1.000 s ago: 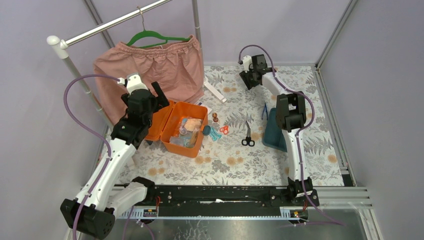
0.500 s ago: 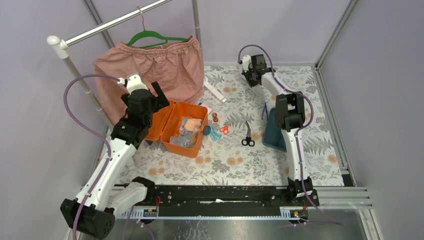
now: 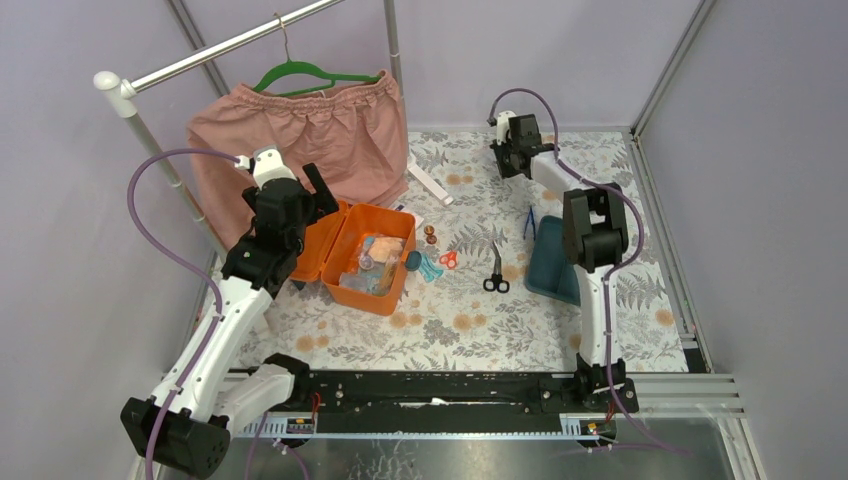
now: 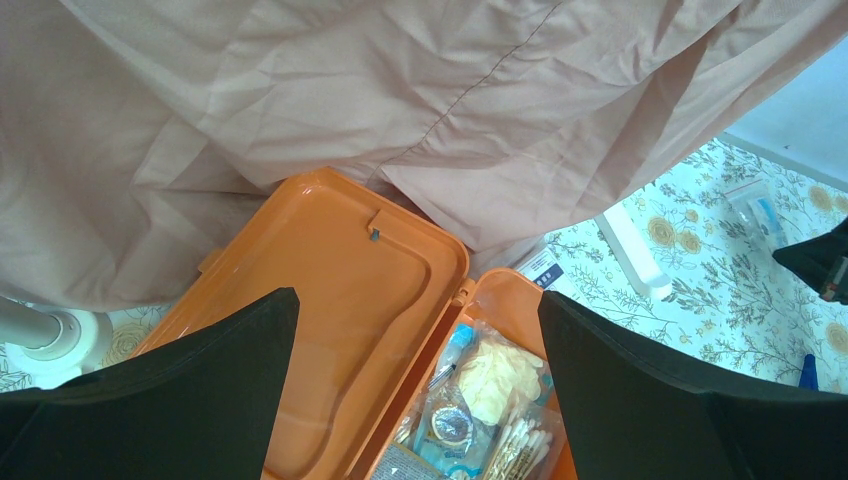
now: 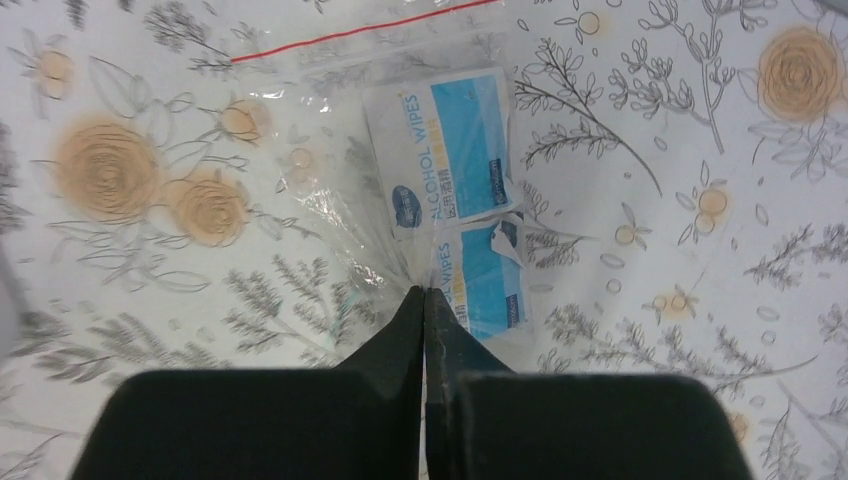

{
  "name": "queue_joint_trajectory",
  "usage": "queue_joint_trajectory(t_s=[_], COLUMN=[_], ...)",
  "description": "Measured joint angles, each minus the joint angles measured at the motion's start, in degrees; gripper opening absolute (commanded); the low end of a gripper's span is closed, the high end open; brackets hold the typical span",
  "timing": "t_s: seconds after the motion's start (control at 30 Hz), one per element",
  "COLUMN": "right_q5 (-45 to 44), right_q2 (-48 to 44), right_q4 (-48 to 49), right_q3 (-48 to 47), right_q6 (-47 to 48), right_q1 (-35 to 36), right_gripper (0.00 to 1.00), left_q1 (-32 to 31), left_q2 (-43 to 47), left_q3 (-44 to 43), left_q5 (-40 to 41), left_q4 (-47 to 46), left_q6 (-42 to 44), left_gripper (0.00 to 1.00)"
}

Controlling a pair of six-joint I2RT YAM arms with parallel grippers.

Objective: Organize the medicine kit

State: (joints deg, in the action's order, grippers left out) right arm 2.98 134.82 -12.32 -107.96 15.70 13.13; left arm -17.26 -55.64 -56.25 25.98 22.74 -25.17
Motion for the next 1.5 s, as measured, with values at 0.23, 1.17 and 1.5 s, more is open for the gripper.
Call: queue_joint_trajectory(t_s=[0.23,1.17,1.5], right_q5=[4.8,23.4,15.6], right_q2=[-9.9,-49.0,-50.8], right_q4=[3.7,25.7,33.2], right_q3=[9.2,48.9,53.3], right_q6=[-12.3,-45.1,-59.3], right_q1=[0.0,9.3,23.2], right_gripper=[0.0,0.0,0.0], left_q1=[0.0,1.2,1.6], left_q2=[0.0,-0.1,-0.1], left_q3=[0.0,0.0,0.0], left_q5=[0.1,0.7,0.3], left_q4=[0.0,0.0,0.0], left_q6=[0.0,0.0,-0.1], left_gripper=[0.99,0.99,0.99])
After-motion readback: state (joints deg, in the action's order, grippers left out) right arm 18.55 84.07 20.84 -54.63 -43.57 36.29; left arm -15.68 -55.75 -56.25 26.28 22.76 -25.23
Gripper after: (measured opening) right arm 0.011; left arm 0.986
